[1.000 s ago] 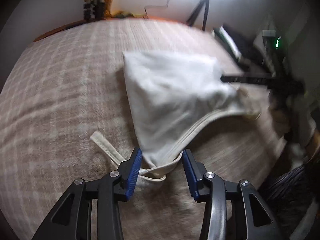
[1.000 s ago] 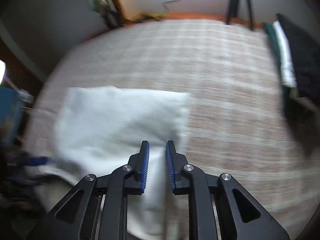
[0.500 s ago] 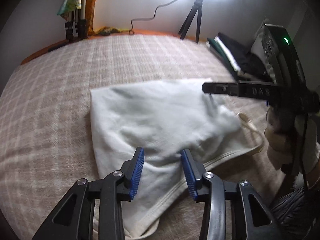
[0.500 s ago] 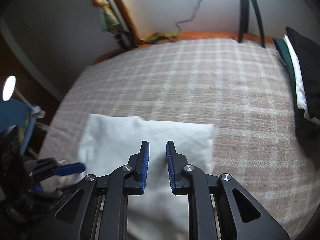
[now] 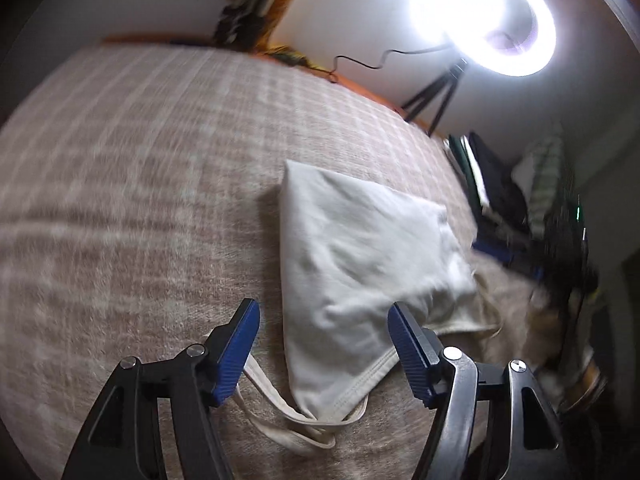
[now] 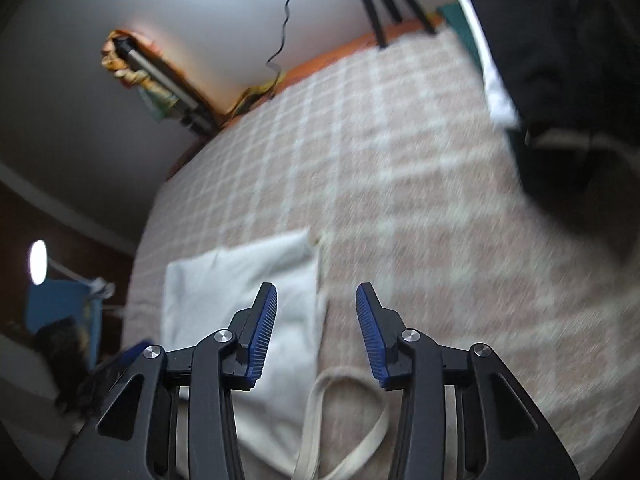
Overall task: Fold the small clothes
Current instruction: 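Close both tools on the edge of the folded tank top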
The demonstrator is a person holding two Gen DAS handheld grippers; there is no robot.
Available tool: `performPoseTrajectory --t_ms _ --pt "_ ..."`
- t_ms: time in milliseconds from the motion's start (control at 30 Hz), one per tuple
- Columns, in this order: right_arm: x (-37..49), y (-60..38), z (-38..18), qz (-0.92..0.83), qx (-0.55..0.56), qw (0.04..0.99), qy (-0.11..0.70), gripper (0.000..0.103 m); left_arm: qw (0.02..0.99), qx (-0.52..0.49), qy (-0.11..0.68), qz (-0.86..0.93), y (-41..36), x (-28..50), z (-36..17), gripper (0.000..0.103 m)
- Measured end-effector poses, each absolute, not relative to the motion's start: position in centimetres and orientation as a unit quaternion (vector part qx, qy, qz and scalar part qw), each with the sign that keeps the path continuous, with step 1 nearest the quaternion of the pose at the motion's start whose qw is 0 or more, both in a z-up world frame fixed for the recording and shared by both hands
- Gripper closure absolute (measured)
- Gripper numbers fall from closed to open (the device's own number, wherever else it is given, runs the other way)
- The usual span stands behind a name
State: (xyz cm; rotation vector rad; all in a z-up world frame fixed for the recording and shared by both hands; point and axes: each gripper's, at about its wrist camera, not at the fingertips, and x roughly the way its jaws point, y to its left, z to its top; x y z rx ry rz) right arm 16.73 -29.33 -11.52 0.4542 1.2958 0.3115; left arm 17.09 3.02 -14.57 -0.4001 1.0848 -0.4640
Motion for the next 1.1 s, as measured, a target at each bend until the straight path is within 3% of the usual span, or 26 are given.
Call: performPoseTrajectory --t_ms 200,400,533,567,633,700,733,867,1100 --pt "15.2 -28.7 -12.8 0.178 0.210 0.731 0.625 0.062 0.775 -0.253 0.534 -0.223 3.5 18.6 -16.5 0.036" --pt "15.2 -29.7 -14.1 0.195 0.285 0.707 0.618 0.062 0.768 -0.284 0.528 -0.227 3.7 19.3 -17.0 0.037" --pt "15.3 -29.4 -14.7 0.207 0.305 0.704 0.608 0.062 0.766 -0.293 0.524 -0.230 3.5 19.9 -17.2 0.048" --pt "15.4 -29.2 -14.7 0.206 0.304 0.705 0.606 0.064 0.764 -0.297 0.525 -0.231 3.4 20.1 -17.3 0.055" --pt "15.5 -28.8 -15.1 0.202 0.309 0.704 0.606 0.070 0.758 -0.304 0.530 -0.229 3.0 20.7 -17.7 0.067" --pt "15.6 -28.5 -15.5 0.195 0.307 0.702 0.612 0.091 0.758 -0.303 0.533 -0.222 2.6 21.2 -17.9 0.079" --pt "15.6 -28.4 -15.6 0.190 0.303 0.704 0.614 0.093 0.764 -0.292 0.532 -0.218 2.3 21.3 -17.8 0.086" --pt "16.0 -27.0 -14.3 0.188 0.270 0.724 0.606 0.096 0.789 -0.246 0.523 -0.208 1.3 21.1 -17.2 0.095" --pt "16.4 -24.6 -11.2 0.196 0.216 0.753 0.589 0.097 0.821 -0.193 0.493 -0.212 0.7 19.6 -15.0 0.097"
